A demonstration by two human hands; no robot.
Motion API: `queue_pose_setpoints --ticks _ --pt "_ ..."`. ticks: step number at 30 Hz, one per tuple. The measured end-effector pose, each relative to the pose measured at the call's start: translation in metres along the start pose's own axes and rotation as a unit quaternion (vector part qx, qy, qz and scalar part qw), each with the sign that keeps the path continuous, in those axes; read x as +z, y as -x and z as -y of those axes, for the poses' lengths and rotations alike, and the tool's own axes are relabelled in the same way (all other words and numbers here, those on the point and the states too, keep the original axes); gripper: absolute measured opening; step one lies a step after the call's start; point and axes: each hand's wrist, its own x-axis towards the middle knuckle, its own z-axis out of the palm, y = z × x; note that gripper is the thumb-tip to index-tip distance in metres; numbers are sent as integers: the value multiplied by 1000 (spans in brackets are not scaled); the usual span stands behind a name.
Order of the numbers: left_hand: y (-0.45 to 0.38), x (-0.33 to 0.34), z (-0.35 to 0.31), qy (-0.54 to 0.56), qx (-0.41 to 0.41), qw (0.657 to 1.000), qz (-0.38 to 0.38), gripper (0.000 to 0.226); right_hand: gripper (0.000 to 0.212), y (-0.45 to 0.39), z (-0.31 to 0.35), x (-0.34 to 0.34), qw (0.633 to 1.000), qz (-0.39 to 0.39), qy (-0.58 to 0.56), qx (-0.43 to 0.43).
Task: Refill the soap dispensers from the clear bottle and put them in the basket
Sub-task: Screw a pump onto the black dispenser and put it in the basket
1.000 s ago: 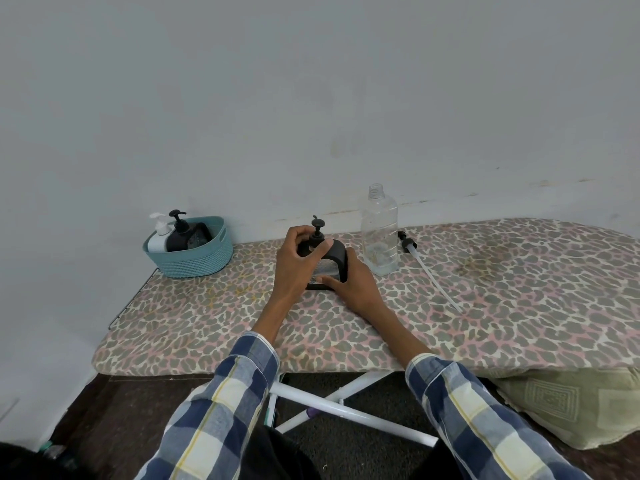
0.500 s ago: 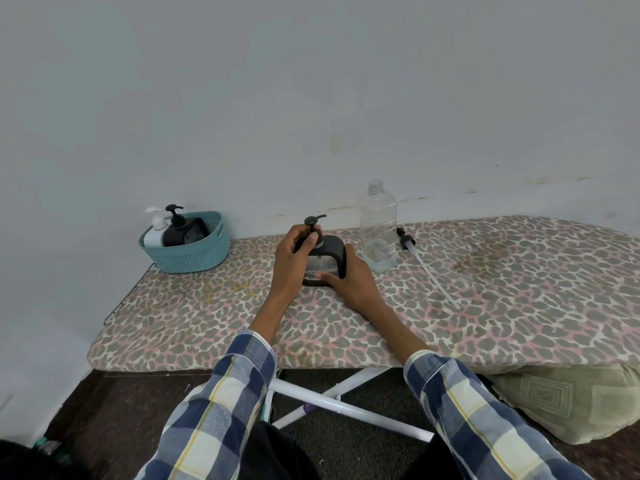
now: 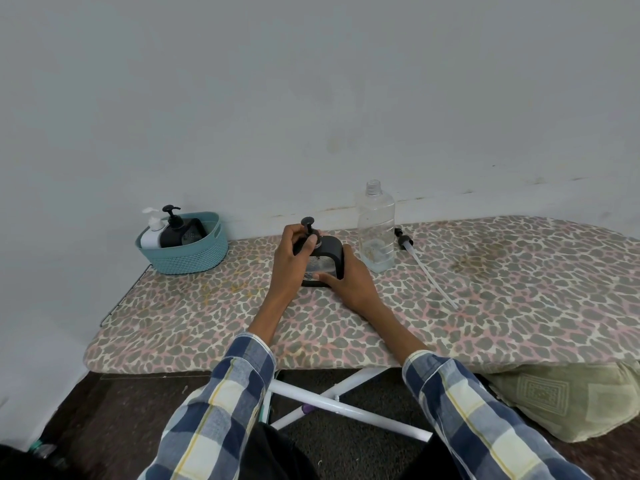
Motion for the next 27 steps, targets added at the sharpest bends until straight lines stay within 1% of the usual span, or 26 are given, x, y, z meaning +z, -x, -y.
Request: queue_pose_setpoints --ticks 2,5,7,11,13,14,17,18,21,24,27 --pt "0 -2 3 6 -11 1000 2 24 56 0 1 -1 1000 1 1 2" --pt "-3 0 10 14 -22 1000 -3 41 54 1 2 0 1000 2 2 1" --pt "0 3 8 -10 -8 1000 1 45 52 2 2 -1 1000 2 3 0" --pt "2 7 7 -22 26 999 -11 30 51 2 2 -1 1000 0 10 -1" --pt "0 6 10 -35 32 999 -9 20 53 2 2 -1 1000 1 7 0" --pt "0 5 11 -40 32 999 -7 19 53 2 1 -1 1000 2 5 1" --pt "-1 3 14 -29 15 999 -8 38 52 2 2 -1 1000 4 4 -1" --pt "0 3 13 -22 16 1000 -6 39 52 2 2 -1 1000 3 4 -2" --pt "2 5 11 -23 28 999 -3 27 53 2 1 1 1000 2 5 -5" --pt "1 7 10 -17 33 999 -18 35 55 2 0 1 1000 1 10 -5" --pt "-3 6 15 -37 46 998 -10 24 54 2 1 1 1000 2 10 -10"
